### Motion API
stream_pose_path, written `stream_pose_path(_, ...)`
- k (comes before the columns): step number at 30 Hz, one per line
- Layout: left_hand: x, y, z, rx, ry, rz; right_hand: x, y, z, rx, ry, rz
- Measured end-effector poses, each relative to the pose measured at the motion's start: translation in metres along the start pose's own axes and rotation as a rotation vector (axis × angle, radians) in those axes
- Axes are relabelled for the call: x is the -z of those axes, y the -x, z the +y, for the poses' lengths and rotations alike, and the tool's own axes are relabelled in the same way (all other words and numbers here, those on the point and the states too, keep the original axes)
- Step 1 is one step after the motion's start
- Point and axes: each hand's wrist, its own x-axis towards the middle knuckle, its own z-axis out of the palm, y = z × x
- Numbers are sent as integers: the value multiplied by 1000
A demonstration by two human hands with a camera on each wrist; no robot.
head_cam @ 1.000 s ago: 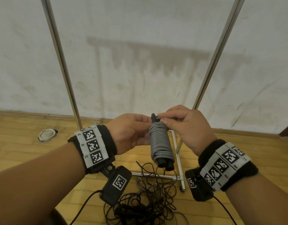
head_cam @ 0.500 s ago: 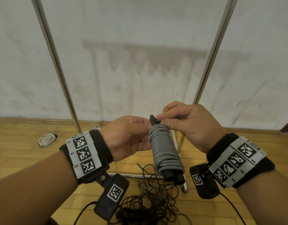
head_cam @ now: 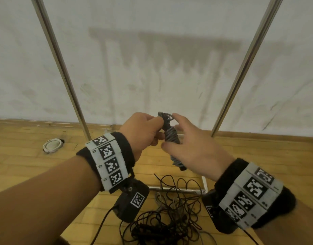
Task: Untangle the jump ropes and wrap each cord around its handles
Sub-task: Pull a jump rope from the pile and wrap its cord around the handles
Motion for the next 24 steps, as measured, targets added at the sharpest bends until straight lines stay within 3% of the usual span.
stream_pose_path(6,-1,-9,-5,9,78,24,-24,-21,13,-25,48,67)
stream_pose_path(17,16,-21,1,-44,65,47,-24,-45,7,47,378,182)
stream_pose_path(24,8,-27,7,-89,142,86,-17,-44,0,67,431,223)
